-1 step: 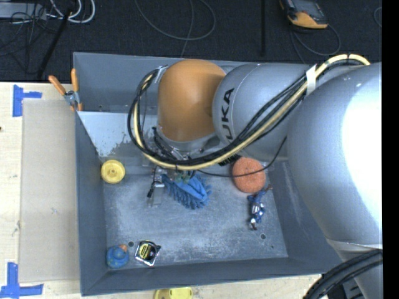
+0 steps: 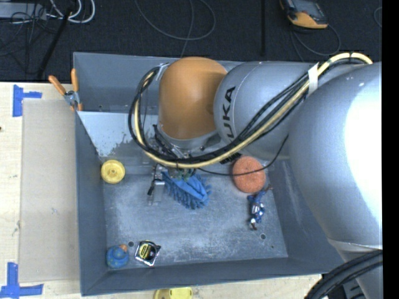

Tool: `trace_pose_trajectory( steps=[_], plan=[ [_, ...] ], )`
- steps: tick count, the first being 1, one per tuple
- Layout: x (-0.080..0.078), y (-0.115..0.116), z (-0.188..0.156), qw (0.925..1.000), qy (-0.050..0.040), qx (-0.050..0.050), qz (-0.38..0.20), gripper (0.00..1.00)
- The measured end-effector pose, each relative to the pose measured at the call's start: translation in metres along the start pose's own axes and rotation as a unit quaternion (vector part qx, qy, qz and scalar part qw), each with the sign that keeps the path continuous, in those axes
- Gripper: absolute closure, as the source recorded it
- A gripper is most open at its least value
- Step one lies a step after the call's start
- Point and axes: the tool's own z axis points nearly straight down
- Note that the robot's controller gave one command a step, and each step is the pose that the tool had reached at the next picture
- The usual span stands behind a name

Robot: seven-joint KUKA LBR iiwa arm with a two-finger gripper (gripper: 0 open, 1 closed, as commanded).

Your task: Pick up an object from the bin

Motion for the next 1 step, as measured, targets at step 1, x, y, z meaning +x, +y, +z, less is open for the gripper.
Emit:
trace_pose_trajectory(
  steps=[1],
  plan=[
    [0.0012,-0.0502,0.0486,0.9964,-0.0029,-0.002,0.084,0.0]
  ],
)
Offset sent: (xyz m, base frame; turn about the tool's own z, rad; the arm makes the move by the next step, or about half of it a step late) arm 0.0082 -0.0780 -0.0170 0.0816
